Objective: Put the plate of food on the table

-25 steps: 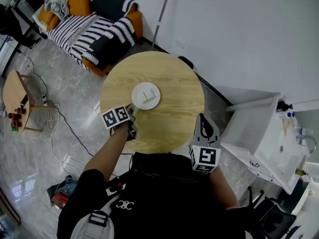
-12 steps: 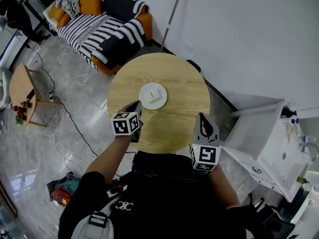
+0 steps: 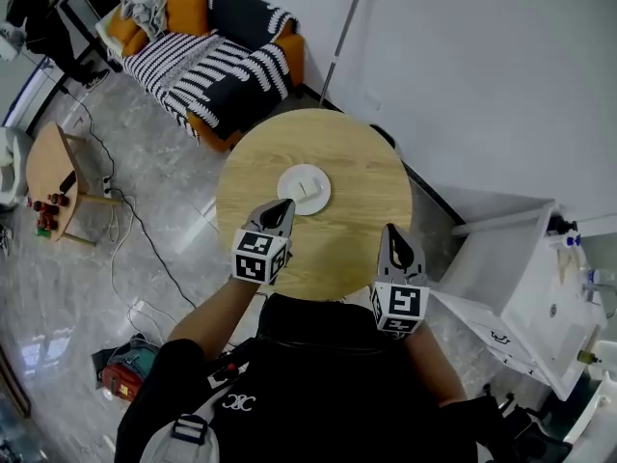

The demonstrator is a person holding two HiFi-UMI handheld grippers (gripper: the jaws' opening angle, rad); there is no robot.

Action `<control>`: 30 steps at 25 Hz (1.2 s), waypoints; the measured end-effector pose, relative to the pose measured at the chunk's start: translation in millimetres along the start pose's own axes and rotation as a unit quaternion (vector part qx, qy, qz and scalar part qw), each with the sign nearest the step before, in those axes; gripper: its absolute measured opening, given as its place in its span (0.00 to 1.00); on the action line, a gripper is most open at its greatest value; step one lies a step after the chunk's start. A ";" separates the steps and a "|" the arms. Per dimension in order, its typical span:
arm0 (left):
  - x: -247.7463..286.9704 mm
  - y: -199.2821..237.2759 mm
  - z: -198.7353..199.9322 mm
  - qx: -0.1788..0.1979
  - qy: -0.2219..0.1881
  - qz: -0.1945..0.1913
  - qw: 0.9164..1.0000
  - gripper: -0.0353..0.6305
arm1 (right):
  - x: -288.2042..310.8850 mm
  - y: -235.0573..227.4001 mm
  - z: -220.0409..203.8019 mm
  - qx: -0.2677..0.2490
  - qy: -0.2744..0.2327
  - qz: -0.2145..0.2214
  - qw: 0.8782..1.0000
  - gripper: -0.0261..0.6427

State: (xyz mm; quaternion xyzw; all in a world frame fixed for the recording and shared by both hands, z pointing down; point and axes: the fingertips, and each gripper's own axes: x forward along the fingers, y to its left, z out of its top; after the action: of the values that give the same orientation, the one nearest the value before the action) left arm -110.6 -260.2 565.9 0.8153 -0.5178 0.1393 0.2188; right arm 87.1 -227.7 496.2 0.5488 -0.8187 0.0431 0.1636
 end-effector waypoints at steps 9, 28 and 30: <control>-26.7 -21.9 12.8 0.014 -0.021 -0.013 1.000 0.06 | 0.4 7.1 19.7 0.015 -0.039 0.016 0.999 0.05; -80.2 -23.5 51.3 0.015 -0.069 0.003 0.998 0.06 | -0.2 21.7 40.9 0.018 -0.076 0.015 0.997 0.05; -84.0 -23.3 51.8 0.016 -0.072 0.006 0.997 0.06 | 2.0 28.0 40.8 0.008 -0.073 0.022 0.997 0.05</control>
State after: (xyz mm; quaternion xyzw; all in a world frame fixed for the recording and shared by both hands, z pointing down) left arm -125.2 -211.8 478.0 0.8235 -0.5346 0.0895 0.1674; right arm 51.9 -228.7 461.4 0.5338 -0.8399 0.0134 0.0975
